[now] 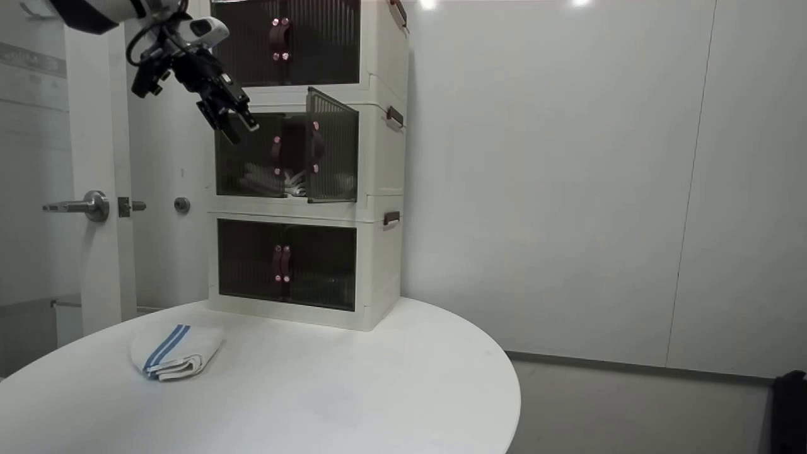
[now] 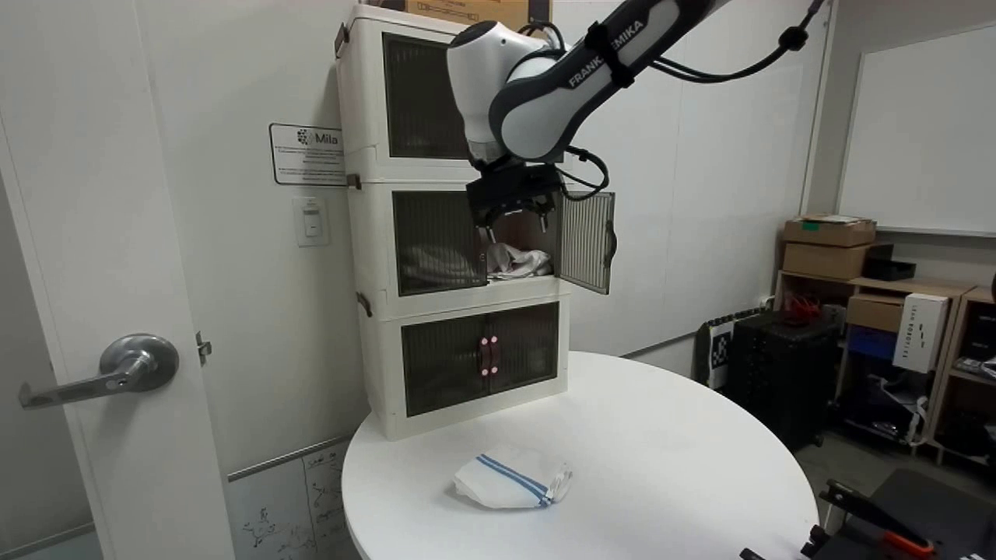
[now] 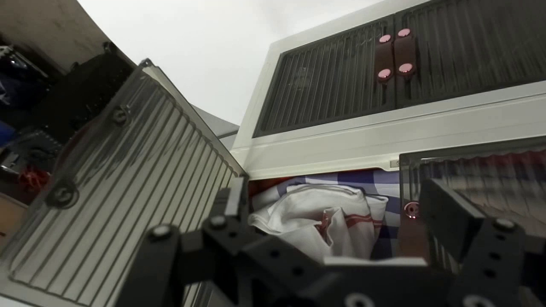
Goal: Open the left middle cabinet door
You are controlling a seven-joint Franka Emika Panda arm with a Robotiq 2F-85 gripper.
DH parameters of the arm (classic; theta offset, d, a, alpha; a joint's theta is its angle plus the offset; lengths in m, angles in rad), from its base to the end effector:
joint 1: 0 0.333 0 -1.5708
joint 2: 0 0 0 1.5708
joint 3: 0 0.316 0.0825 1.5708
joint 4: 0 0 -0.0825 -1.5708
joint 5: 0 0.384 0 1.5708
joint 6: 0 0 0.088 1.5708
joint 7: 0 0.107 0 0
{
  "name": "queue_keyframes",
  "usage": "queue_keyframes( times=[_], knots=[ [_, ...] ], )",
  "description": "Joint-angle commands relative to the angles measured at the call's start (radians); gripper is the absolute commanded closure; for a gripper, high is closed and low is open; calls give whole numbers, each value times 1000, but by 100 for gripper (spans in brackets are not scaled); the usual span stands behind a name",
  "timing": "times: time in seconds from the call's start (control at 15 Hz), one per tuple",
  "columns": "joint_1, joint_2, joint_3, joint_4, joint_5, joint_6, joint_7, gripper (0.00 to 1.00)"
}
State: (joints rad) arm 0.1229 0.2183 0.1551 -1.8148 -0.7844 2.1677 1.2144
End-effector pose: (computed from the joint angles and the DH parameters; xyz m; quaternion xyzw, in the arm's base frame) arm 0.6205 0.1422 0.4428 0.9135 -0.2492 0.2621 0.1863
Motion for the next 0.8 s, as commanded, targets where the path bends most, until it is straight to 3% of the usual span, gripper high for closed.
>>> queue_keyframes(
  times=[0.0,0.4,0.73],
  knots=[
    [84,127,-46,150,-85,-94,95,0],
    [163,266,-86,293,-183,-154,169,0],
    [190,335,-127,363,-273,-181,241,0]
  ],
)
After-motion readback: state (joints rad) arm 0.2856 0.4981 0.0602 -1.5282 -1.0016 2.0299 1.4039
